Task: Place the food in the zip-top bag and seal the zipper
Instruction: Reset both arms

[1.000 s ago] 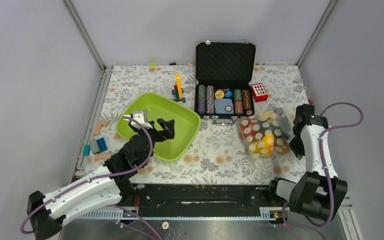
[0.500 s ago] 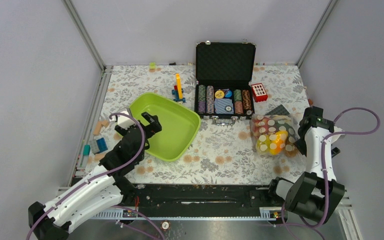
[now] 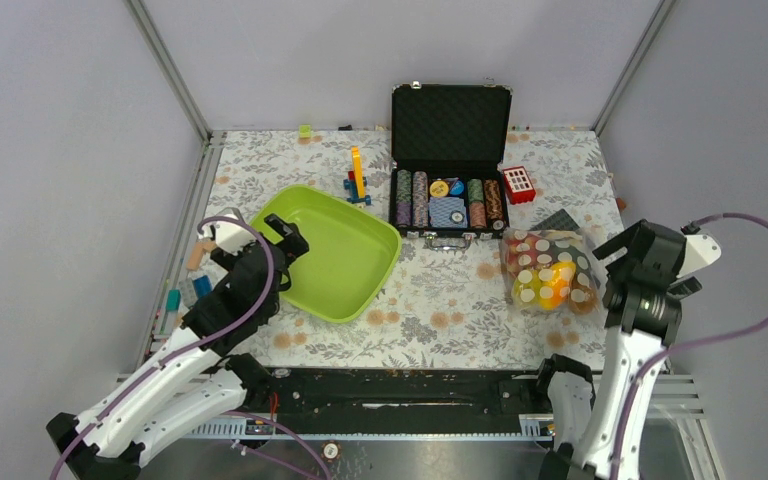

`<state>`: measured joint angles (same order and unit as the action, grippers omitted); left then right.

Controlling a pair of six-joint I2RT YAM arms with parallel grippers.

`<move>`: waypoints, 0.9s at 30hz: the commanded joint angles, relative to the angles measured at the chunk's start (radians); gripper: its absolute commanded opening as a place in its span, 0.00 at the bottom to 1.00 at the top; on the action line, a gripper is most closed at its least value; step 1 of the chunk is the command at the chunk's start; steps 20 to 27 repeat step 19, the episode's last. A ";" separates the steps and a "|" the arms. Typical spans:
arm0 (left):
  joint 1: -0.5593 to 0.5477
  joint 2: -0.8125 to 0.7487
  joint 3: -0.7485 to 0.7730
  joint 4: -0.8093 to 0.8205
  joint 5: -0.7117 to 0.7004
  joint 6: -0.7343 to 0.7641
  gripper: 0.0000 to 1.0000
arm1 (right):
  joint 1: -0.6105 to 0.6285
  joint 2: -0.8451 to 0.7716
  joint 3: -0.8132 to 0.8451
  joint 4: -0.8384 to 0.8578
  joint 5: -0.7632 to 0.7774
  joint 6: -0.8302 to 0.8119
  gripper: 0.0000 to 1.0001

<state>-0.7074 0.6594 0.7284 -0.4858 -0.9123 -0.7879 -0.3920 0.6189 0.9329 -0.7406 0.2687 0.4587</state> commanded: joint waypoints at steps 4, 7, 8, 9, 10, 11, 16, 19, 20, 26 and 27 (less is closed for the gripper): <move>0.005 -0.094 0.108 -0.139 -0.063 -0.013 0.99 | -0.002 -0.075 -0.079 0.191 -0.176 -0.027 1.00; 0.005 -0.125 0.105 -0.137 -0.069 -0.004 0.99 | -0.002 -0.082 -0.088 0.188 -0.171 -0.026 1.00; 0.005 -0.129 0.109 -0.140 -0.069 0.001 0.99 | -0.002 -0.085 -0.091 0.189 -0.175 -0.026 1.00; 0.005 -0.131 0.118 -0.151 -0.062 0.001 0.99 | -0.002 -0.090 -0.097 0.196 -0.181 -0.025 1.00; 0.005 -0.132 0.125 -0.161 -0.056 0.001 0.99 | -0.002 -0.094 -0.103 0.201 -0.188 -0.026 1.00; 0.006 -0.130 0.130 -0.169 -0.049 0.001 0.99 | -0.002 -0.095 -0.109 0.207 -0.191 -0.027 1.00; 0.005 -0.104 0.127 -0.168 -0.019 -0.011 0.99 | -0.002 -0.102 -0.120 0.203 -0.162 -0.011 1.00; 0.005 -0.079 0.126 -0.174 -0.016 -0.011 0.99 | -0.002 -0.096 -0.114 0.203 -0.165 -0.014 1.00; 0.005 -0.079 0.126 -0.174 -0.016 -0.011 0.99 | -0.002 -0.096 -0.114 0.203 -0.165 -0.014 1.00; 0.005 -0.079 0.126 -0.174 -0.016 -0.011 0.99 | -0.002 -0.096 -0.114 0.203 -0.165 -0.014 1.00; 0.005 -0.079 0.126 -0.174 -0.016 -0.011 0.99 | -0.002 -0.096 -0.114 0.203 -0.165 -0.014 1.00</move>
